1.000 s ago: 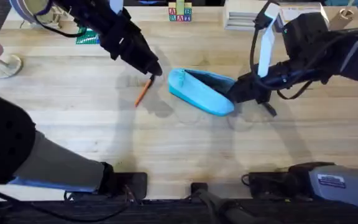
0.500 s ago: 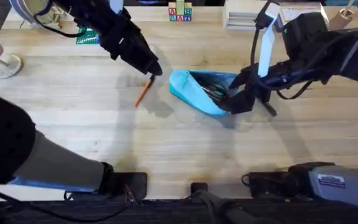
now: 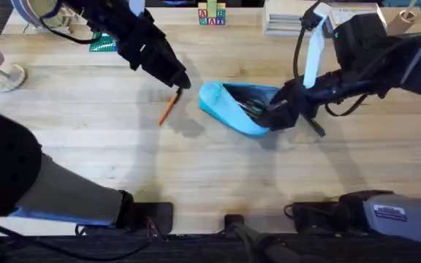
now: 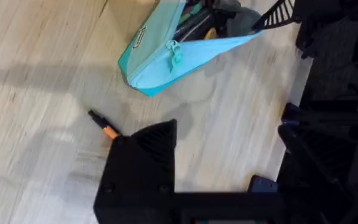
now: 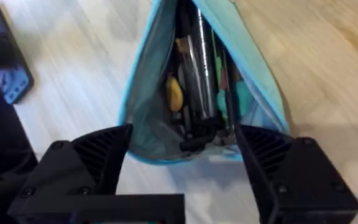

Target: Unzip the bag, pick up the pens from the table one at a time and place them inside, then zip the bag closed.

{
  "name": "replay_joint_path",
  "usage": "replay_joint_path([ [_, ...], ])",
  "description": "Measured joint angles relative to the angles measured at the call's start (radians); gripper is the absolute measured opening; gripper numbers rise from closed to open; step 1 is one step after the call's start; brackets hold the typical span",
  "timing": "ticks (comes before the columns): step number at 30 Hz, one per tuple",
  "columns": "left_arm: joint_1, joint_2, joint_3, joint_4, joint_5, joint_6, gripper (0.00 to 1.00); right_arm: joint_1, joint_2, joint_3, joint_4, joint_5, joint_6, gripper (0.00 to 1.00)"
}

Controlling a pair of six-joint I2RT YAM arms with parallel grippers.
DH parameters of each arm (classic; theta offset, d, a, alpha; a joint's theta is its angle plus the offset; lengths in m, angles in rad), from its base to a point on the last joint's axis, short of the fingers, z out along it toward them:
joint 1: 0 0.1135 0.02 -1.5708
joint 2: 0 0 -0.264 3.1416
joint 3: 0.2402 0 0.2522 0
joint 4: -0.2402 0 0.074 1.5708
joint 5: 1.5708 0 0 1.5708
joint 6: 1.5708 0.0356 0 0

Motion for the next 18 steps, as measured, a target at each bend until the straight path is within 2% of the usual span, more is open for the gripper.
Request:
replay_joint_path([
  [9,0.0,0.0,0.0,0.0,0.0,0.0,0.995,0.0,-0.118,0.056,-0.106,0.015,0.063,0.996],
  [18,0.0,0.0,0.0,0.0,0.0,0.0,0.996,0.0,-0.323,0.08,-0.156,0.161,0.107,0.997],
])
